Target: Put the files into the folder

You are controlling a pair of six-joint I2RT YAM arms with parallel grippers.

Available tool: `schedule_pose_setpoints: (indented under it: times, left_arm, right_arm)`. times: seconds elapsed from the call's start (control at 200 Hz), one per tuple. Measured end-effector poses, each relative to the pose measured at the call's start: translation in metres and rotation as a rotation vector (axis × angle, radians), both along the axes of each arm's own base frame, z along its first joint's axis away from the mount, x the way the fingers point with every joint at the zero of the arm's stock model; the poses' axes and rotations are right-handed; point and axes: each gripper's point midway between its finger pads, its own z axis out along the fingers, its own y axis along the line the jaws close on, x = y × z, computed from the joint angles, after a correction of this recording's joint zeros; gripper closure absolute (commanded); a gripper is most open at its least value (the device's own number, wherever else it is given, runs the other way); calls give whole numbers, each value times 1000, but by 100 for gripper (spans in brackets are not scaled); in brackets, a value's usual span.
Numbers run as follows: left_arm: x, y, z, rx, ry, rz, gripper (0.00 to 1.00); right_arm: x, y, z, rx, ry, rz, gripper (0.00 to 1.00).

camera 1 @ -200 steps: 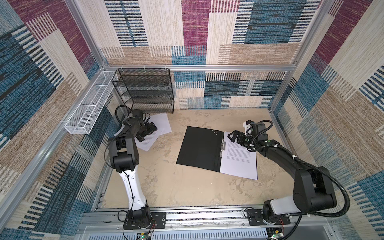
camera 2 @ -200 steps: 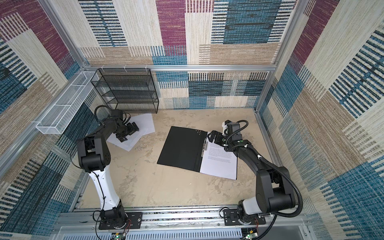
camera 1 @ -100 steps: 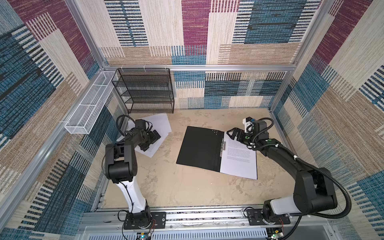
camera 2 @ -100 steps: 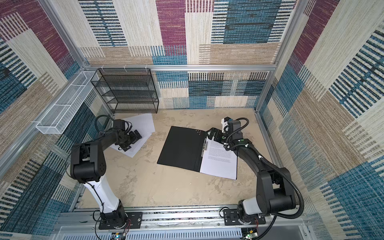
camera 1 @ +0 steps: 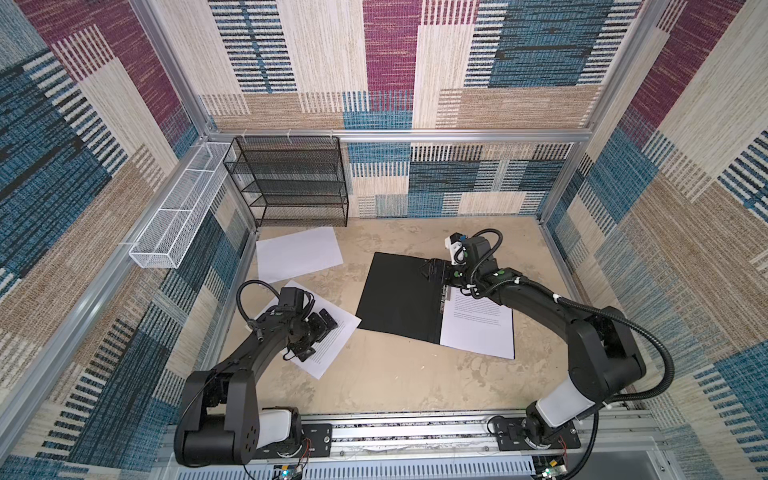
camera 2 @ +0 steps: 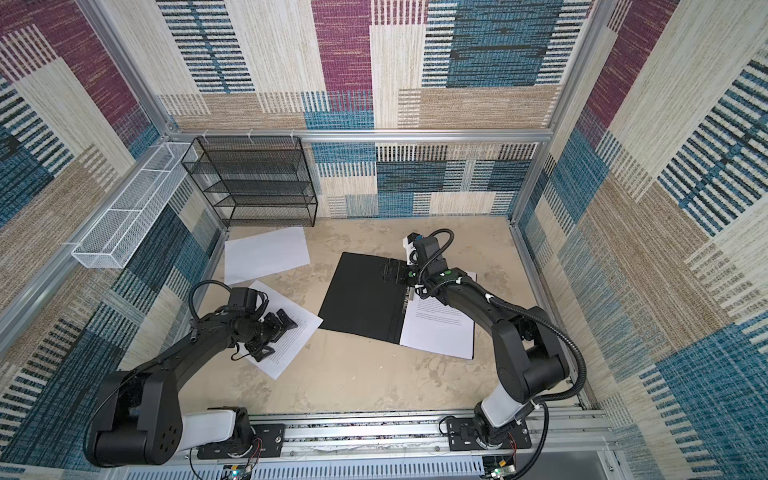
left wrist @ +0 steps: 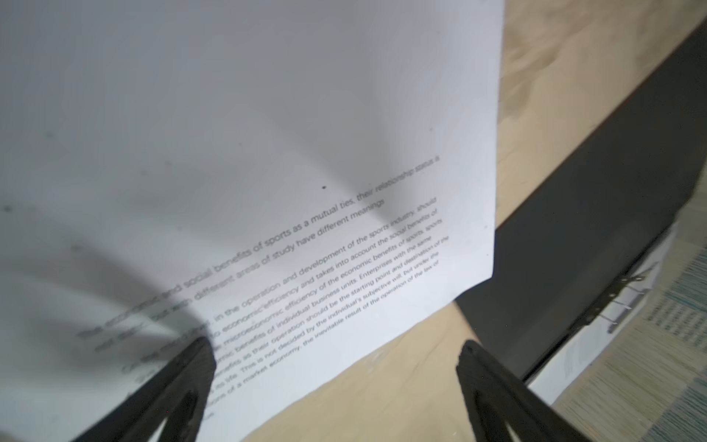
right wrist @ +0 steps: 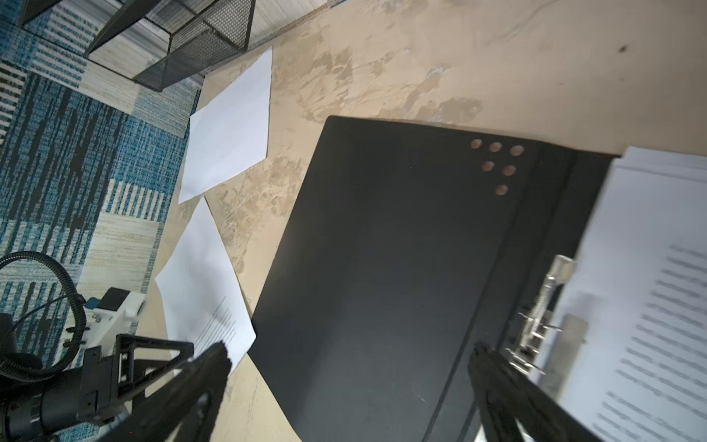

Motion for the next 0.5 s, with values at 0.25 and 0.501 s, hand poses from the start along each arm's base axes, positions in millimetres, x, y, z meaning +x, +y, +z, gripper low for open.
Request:
schedule_pose_setpoints:
  times: [0.25,0.501]
  left_arm:
    - [24,41,46,5,-48,137,1]
    - [28,98,23,10,20,319,1]
  right_arm:
    - [-8,67,-5,-7,4,136,0]
    - [-29,100,-14,-10,27,248,0]
